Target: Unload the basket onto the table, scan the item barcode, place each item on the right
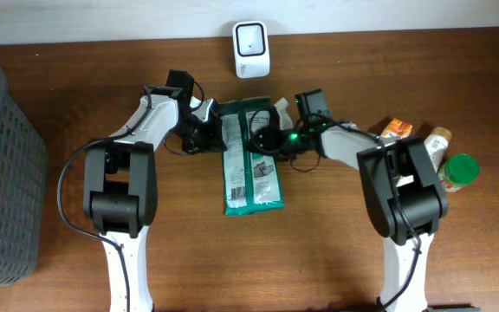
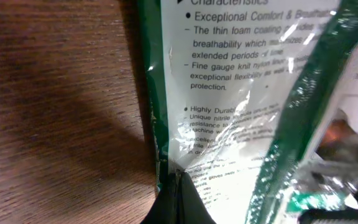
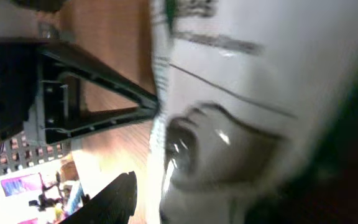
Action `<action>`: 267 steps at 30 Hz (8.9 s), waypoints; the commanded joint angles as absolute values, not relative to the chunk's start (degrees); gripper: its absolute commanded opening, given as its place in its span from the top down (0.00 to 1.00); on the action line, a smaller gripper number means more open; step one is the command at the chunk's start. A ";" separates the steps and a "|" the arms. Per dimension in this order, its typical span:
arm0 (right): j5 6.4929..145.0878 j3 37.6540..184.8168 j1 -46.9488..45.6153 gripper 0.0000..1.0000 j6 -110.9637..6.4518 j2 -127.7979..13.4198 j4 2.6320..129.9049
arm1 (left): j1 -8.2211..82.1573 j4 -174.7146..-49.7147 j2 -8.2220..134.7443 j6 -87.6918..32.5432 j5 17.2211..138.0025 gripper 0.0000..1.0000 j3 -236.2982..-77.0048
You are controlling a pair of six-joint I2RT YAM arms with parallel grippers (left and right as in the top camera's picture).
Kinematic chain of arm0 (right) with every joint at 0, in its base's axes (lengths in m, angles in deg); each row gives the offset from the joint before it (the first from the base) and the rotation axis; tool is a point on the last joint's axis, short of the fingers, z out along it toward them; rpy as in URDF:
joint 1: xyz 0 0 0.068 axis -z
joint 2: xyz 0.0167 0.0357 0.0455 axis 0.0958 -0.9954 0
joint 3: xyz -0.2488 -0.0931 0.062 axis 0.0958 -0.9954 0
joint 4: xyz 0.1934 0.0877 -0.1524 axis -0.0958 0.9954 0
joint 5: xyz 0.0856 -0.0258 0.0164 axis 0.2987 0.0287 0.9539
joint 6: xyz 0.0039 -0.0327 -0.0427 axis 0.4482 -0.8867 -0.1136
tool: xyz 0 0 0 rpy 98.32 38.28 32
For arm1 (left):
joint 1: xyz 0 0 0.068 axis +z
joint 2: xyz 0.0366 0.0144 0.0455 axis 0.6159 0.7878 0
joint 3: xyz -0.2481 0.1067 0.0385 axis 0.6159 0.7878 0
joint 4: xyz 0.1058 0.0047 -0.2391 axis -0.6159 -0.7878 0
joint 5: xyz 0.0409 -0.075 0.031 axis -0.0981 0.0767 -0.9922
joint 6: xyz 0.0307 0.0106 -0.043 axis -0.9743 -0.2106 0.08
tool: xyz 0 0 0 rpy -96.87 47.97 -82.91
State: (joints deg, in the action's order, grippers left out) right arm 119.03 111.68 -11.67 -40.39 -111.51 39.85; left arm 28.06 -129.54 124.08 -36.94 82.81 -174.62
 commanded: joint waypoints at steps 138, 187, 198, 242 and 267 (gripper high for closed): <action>54.53 128.51 -23.08 0.96 -124.86 -113.98 -16.34 | 54.05 -139.22 101.30 -61.99 66.66 0.01 -193.22; 56.76 144.25 -22.21 0.96 -97.65 -92.00 37.23 | 54.05 -139.22 101.30 -61.99 66.66 0.01 -193.22; 63.63 144.25 -6.10 0.96 -60.93 -74.84 94.28 | 54.05 -139.22 101.30 -62.01 66.66 0.01 -193.22; 75.93 147.38 35.15 0.02 -64.19 -96.85 115.87 | 54.05 -139.22 101.30 -61.99 66.66 0.01 -193.22; 76.17 164.16 18.05 0.02 -65.89 -65.88 130.78 | 54.05 -139.20 101.30 -62.01 66.66 0.01 -193.22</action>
